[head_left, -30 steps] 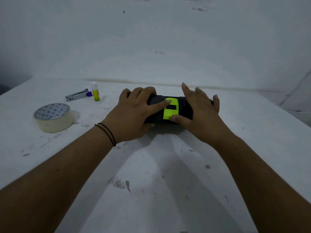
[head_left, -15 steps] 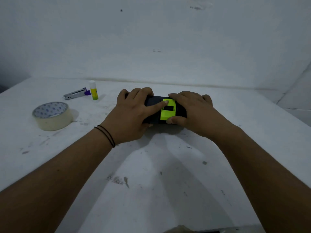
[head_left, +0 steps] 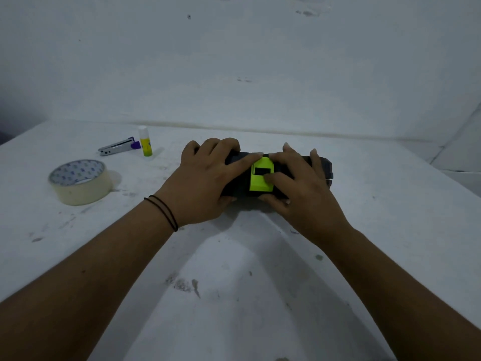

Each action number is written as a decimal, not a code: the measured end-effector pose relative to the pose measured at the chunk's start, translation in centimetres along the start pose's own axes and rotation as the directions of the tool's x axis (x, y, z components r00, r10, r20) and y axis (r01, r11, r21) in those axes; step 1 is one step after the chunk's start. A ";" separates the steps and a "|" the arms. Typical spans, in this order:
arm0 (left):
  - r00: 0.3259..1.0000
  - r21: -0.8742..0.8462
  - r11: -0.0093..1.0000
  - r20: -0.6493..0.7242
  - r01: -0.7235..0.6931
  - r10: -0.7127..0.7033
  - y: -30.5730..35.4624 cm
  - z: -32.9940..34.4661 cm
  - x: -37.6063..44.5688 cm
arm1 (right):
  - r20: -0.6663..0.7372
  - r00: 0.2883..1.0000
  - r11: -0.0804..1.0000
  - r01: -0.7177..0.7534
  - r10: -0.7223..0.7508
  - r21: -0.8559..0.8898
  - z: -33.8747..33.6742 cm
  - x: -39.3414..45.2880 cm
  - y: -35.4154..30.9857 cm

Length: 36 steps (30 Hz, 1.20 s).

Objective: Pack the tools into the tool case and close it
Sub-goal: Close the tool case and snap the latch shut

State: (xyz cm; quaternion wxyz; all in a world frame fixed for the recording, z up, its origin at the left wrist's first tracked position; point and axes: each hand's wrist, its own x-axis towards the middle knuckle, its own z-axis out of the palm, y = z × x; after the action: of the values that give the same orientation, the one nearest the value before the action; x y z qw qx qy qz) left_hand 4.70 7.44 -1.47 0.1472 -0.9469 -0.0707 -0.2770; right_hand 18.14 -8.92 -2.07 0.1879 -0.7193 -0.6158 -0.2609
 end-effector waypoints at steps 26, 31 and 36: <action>1.000 -0.042 0.999 -0.018 0.005 -0.006 0.2 0.0 0.0 | -0.044 0.987 0.973 0.145 -0.155 -0.180 0.3 -0.5 0.3; 1.000 -0.044 0.999 -0.007 0.009 -0.010 0.1 0.0 0.1 | -0.080 0.995 0.994 -0.051 0.059 0.100 -0.1 0.0 -0.2; 1.000 -0.045 0.999 -0.009 0.002 -0.003 0.1 0.0 0.2 | 0.290 0.907 0.945 -0.326 0.304 0.031 -1.9 2.0 0.5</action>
State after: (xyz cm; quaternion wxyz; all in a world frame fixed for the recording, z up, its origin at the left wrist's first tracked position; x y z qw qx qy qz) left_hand 4.84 7.31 -1.37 0.1258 -0.9486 -0.0651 -0.2830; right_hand 18.57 -8.58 0.71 0.1661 -0.8310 -0.5218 -0.0979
